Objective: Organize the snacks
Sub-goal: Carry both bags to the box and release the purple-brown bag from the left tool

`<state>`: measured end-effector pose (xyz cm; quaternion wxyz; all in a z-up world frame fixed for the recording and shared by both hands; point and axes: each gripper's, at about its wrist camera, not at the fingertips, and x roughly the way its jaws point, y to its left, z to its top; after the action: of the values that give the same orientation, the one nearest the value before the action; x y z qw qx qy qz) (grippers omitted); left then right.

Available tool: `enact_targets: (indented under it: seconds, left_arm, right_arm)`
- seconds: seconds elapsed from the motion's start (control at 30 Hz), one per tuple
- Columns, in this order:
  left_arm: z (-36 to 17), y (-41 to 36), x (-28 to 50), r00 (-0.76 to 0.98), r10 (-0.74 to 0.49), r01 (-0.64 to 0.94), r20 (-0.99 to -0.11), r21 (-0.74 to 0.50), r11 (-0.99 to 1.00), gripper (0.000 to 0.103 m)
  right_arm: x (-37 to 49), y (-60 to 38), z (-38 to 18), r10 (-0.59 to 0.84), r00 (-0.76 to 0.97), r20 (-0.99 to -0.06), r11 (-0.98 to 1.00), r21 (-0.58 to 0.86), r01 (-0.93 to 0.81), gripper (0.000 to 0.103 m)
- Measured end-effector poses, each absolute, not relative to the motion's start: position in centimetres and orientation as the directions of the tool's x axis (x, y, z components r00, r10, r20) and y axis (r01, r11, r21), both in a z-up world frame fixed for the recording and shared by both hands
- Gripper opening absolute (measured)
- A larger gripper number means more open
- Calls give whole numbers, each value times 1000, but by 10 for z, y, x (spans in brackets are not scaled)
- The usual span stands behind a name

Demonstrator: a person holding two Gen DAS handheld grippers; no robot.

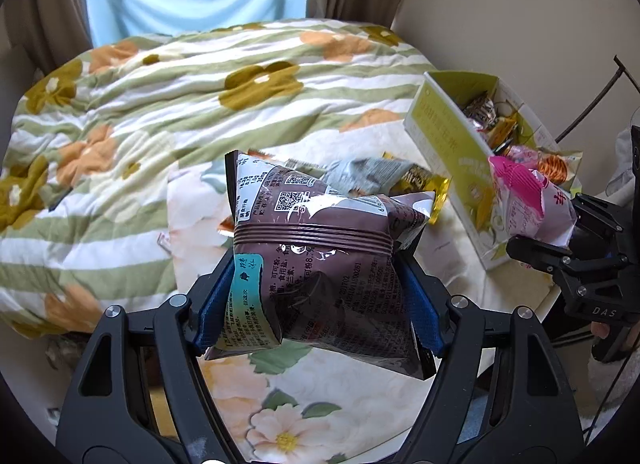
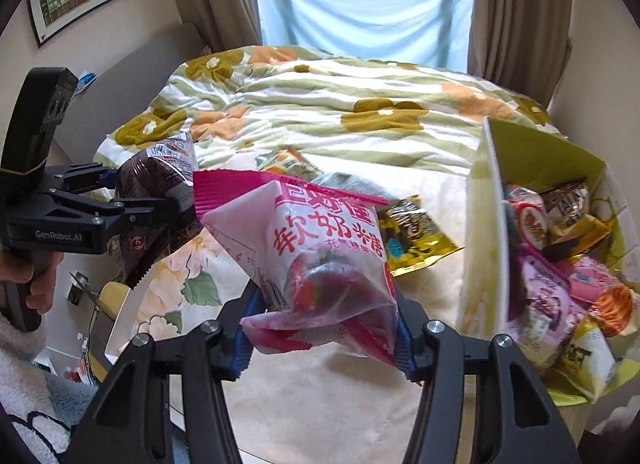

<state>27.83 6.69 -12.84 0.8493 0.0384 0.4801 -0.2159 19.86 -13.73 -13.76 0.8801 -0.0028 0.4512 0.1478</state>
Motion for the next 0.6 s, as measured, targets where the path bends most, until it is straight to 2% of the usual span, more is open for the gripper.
enact_targets:
  seconds: [0.3,0.43,0.6]
  left_arm:
    - [-82,-73,309,478,-411,434,-776,-199,879,73]
    - [-78,-140,330,484,-420,431,-768,-208,878,73]
    - [-86,-220,361,478,-402,419,-781,-199,886,74]
  right_arm:
    - [205,-251,-87,174,640,-748,983,93,-159,52]
    - [218,-306,-76,132,664,-736,990,66,-123,52]
    - [233,-364,-76,148,668,-730,988,82,-128,52]
